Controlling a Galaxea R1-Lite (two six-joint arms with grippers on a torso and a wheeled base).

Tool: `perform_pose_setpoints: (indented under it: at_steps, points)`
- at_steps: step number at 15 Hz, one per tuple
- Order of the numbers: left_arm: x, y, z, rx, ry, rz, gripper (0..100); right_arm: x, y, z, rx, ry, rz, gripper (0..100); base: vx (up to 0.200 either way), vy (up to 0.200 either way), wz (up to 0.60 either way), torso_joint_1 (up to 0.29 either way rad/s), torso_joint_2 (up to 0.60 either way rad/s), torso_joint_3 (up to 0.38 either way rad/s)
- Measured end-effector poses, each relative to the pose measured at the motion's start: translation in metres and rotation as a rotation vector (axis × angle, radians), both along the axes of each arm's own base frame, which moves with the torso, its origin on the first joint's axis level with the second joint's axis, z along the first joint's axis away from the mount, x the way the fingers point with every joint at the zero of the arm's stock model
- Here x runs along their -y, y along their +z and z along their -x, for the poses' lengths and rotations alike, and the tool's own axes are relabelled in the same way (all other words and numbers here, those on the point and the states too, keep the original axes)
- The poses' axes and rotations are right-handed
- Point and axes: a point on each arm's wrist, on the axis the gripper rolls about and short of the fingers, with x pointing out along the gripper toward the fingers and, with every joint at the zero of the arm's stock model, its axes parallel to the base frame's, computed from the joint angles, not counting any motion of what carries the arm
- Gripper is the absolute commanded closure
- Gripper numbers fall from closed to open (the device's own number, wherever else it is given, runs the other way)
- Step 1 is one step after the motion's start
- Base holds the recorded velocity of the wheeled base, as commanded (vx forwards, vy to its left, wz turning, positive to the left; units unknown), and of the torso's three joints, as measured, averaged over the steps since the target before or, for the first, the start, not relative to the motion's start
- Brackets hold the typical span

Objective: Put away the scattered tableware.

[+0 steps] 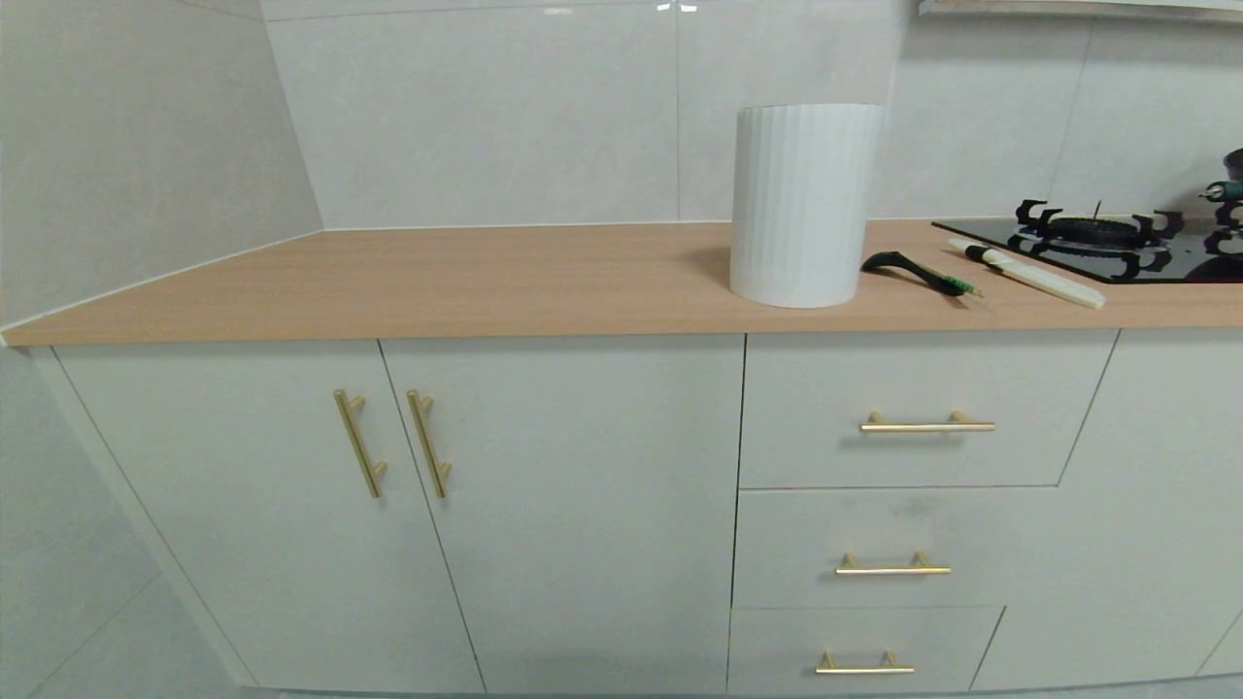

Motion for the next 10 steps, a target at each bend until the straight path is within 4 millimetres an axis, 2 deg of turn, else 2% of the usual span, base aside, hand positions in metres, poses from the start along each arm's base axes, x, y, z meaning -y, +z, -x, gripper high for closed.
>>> perform_pose_setpoints:
  at_steps: [1,3,5,7,10]
  points:
    - [0.0,0.0,0.0,0.0,0.0,0.0,0,0.0,0.004,0.001,-0.001,0.02,-0.013,0,0.0,0.0,0.0,0.0,0.0,0.0]
    - [0.0,0.0,0.0,0.0,0.001,0.0,0,-0.001,0.025,0.003,0.028,0.08,-0.033,0,0.0,0.0,0.0,0.0,0.0,0.0]
    - [0.0,0.0,0.0,0.0,0.0,0.0,0,-0.003,0.043,-0.007,-0.043,0.137,-0.044,0,0.0,0.0,0.0,0.0,0.0,0.0]
    - [0.0,0.0,0.0,0.0,0.001,0.0,0,-0.004,0.058,-0.025,-0.156,0.194,-0.059,0,0.0,0.0,0.0,0.0,0.0,0.0]
    - [0.0,0.0,0.0,0.0,0.0,0.0,0,-0.008,0.076,-0.067,-0.352,0.274,-0.101,0,0.0,0.0,0.0,0.0,0.0,0.0]
